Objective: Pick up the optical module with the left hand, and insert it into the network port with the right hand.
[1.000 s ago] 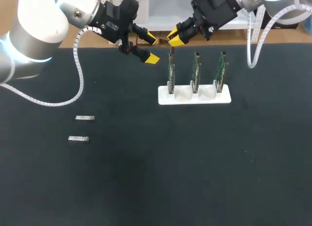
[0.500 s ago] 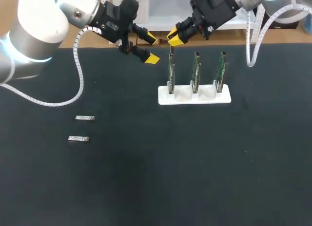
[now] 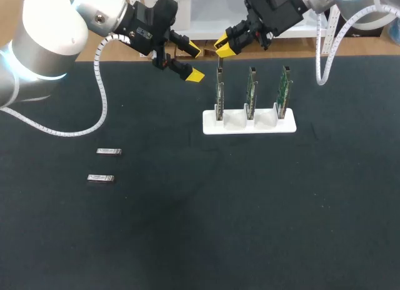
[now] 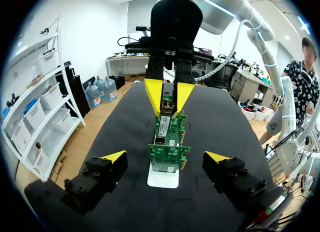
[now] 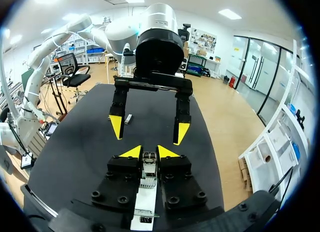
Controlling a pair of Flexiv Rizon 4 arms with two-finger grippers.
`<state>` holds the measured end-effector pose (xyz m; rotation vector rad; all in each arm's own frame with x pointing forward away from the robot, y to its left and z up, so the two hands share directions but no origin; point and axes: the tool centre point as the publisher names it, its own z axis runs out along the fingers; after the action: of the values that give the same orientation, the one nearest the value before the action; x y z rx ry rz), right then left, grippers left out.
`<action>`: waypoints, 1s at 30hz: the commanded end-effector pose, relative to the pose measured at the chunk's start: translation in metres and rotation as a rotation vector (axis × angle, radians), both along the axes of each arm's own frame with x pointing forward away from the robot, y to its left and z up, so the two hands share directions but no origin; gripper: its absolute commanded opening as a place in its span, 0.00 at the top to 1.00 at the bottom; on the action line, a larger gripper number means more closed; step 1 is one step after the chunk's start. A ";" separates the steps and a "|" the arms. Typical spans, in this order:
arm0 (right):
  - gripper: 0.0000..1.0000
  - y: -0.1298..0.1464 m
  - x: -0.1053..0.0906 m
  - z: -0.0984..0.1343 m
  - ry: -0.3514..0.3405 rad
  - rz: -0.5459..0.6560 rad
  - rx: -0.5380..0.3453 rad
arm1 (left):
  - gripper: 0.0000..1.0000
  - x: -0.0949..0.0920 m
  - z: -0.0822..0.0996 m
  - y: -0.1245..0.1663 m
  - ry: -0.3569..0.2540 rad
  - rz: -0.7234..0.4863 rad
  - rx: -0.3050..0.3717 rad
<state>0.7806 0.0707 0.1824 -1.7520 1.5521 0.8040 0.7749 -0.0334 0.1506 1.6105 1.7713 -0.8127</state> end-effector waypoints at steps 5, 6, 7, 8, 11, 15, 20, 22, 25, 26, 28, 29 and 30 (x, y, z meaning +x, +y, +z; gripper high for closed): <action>1.00 0.000 0.000 0.000 -0.002 -0.003 0.003 | 0.00 0.002 0.001 0.000 0.004 -0.003 0.005; 1.00 0.000 -0.001 0.000 -0.001 -0.003 0.004 | 0.00 0.002 0.001 0.000 0.004 -0.003 0.005; 1.00 -0.001 -0.001 0.001 0.000 -0.004 0.009 | 0.00 0.002 0.001 0.000 0.004 -0.003 0.005; 1.00 -0.001 -0.001 0.002 0.004 -0.004 0.013 | 0.00 0.002 0.001 0.000 0.004 -0.003 0.005; 1.00 -0.002 -0.002 0.002 0.002 -0.002 0.014 | 0.00 0.002 0.001 0.000 0.004 -0.003 0.005; 1.00 -0.002 -0.002 0.002 0.002 -0.002 0.014 | 0.00 0.002 0.001 0.000 0.004 -0.003 0.005; 1.00 -0.002 -0.002 0.002 0.002 -0.002 0.014 | 0.00 0.002 0.001 0.000 0.004 -0.003 0.005; 1.00 -0.002 -0.002 0.002 0.002 -0.002 0.014 | 0.00 0.002 0.001 0.000 0.004 -0.003 0.005; 1.00 -0.002 -0.002 0.002 0.002 -0.002 0.014 | 0.00 0.002 0.001 0.000 0.004 -0.003 0.005; 1.00 -0.002 -0.002 0.002 0.002 -0.002 0.014 | 0.00 0.002 0.001 0.000 0.004 -0.003 0.005; 1.00 -0.002 -0.002 0.002 0.002 -0.002 0.014 | 0.00 0.002 0.001 0.000 0.004 -0.003 0.005; 1.00 -0.002 -0.002 0.002 0.002 -0.002 0.014 | 0.00 0.002 0.001 0.000 0.004 -0.003 0.005; 1.00 -0.002 -0.002 0.002 0.002 -0.002 0.014 | 0.00 0.002 0.001 0.000 0.004 -0.003 0.005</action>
<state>0.7796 0.0694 0.1848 -1.7425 1.5470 0.8150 0.7749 -0.0334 0.1505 1.6105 1.7712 -0.8128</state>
